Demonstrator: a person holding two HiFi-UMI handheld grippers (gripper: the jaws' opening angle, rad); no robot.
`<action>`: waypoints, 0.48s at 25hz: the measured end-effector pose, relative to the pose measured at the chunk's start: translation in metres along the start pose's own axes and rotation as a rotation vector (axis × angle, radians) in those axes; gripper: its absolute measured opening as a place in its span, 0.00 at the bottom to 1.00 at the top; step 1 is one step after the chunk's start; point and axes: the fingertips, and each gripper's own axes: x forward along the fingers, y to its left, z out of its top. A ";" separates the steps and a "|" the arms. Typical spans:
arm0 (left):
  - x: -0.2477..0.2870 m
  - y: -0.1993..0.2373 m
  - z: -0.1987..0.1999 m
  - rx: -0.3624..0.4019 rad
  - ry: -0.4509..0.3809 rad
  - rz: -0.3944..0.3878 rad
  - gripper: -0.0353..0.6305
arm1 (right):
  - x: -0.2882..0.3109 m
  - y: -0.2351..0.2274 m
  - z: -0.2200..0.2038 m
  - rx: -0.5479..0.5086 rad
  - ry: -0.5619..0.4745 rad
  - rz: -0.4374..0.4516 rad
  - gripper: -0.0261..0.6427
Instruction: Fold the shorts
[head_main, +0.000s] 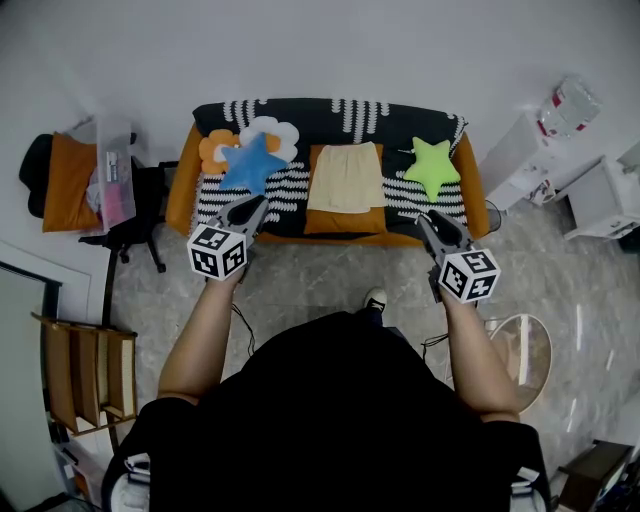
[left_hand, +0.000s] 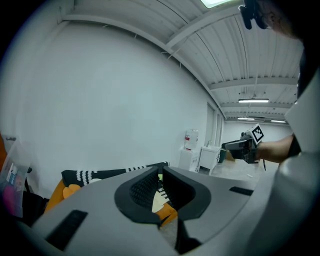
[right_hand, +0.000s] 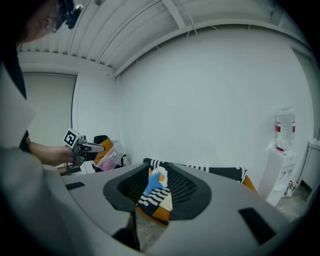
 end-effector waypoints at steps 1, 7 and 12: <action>0.002 0.000 -0.001 -0.003 0.006 -0.006 0.11 | 0.002 0.000 0.001 -0.008 -0.005 0.007 0.24; 0.020 -0.007 -0.001 0.016 0.023 -0.029 0.31 | 0.016 -0.010 0.003 -0.039 -0.013 0.024 0.35; 0.036 -0.005 -0.001 0.032 0.037 -0.022 0.38 | 0.033 -0.025 -0.001 -0.034 0.007 0.035 0.44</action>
